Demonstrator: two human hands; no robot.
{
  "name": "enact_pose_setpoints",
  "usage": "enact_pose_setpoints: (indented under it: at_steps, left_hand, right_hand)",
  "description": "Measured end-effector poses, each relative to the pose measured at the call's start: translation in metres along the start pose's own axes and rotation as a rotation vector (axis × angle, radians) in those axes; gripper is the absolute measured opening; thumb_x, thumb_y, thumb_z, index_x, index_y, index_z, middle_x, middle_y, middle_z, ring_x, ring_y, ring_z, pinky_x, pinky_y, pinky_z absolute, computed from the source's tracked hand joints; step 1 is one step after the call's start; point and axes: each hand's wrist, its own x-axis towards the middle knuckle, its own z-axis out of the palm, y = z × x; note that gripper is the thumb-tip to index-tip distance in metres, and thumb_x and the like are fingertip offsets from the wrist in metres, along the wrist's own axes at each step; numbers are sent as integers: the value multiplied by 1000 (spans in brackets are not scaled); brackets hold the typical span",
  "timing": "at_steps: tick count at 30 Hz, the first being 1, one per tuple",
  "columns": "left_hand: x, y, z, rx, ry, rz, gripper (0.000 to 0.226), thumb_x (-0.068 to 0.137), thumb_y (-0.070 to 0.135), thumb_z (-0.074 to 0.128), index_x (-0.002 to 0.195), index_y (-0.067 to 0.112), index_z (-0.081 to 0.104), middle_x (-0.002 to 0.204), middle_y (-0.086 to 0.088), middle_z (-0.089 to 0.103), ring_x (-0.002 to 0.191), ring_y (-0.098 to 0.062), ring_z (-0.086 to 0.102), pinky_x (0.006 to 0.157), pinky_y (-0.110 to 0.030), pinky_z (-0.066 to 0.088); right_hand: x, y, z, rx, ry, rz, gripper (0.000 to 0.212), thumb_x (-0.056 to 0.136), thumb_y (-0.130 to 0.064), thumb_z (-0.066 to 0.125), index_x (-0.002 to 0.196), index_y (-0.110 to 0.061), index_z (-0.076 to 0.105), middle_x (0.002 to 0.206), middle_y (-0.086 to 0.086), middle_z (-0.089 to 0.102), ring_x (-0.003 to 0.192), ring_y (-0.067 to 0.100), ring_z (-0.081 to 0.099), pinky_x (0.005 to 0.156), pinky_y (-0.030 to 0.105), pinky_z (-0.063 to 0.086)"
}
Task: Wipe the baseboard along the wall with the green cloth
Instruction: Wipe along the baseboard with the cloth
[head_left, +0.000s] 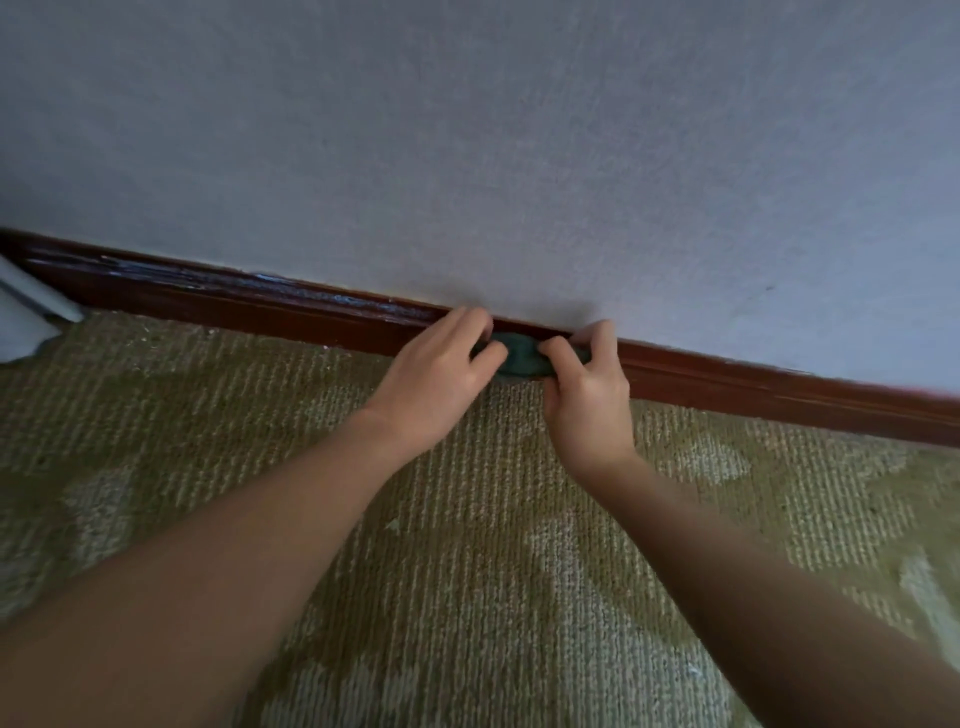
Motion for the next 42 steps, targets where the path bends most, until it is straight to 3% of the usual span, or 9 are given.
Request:
enact_pose_setpoints:
  at_steps: [4,8,12,15,21,32,36,39,42]
  left_hand:
    - [0,2,-5,51,-42,57,45,90,26,27,99,-6,57,98,-20,55,80,-20,43,62,-23,24]
    - [7,29,-8,138,-156,228,4,73,-10,59,77,-9,60,80,-25,57,68,-33,56,50,-31,40]
    - [7,14,-14,150,-129,147,12,83,1,57,92,-7,60,95,-23,59,84,-31,54,66,-31,42]
    - [-4,-3,-27,230,-186,242,12,68,-12,63,80,-12,63,84,-27,60,73,-36,60,51,-34,47]
    - [3,6,-20,233,-148,255,23,72,-10,50,88,-14,66,86,-28,63,75,-37,63,53,-36,51]
    - [-5,-7,-41,282,-174,184,34,57,-22,73,89,-17,63,85,-31,60,75,-39,62,52,-34,49]
    - [1,-2,-36,238,-135,253,18,72,-12,64,90,-15,64,86,-28,60,77,-37,61,56,-36,49]
    - [-4,-20,-35,109,-84,-15,34,94,21,38,106,-3,59,106,-18,58,97,-30,52,81,-38,44]
    - [-10,-29,-32,-47,-13,-201,32,94,31,39,104,4,55,87,9,51,88,-20,48,78,-31,38]
  right_hand:
    - [-2,1,5,13,-25,-6,25,62,21,65,80,5,60,87,28,50,64,37,53,43,38,49]
    - [-9,21,-9,-6,-3,43,23,65,19,64,84,6,60,91,27,49,62,36,52,45,42,50]
    - [-3,10,-7,-2,0,41,23,66,20,64,83,6,61,91,27,49,66,38,53,49,45,52]
    - [5,-10,4,10,-54,-31,23,65,20,64,82,6,59,90,28,50,66,39,53,46,46,51]
    - [2,4,-10,-11,-49,-39,28,72,15,64,99,7,64,93,30,51,66,41,56,48,48,53]
    - [8,-19,8,49,-20,8,27,72,12,66,99,7,64,97,29,53,70,40,58,55,46,55]
    - [10,-12,-3,8,-20,3,26,74,11,65,99,6,65,96,28,52,70,40,58,56,47,54]
    - [15,-27,9,26,-30,-12,24,72,10,66,95,7,65,97,28,53,70,40,58,56,45,54]
    - [16,-35,17,53,-33,13,25,69,7,71,93,4,65,97,26,53,69,38,58,54,41,51]
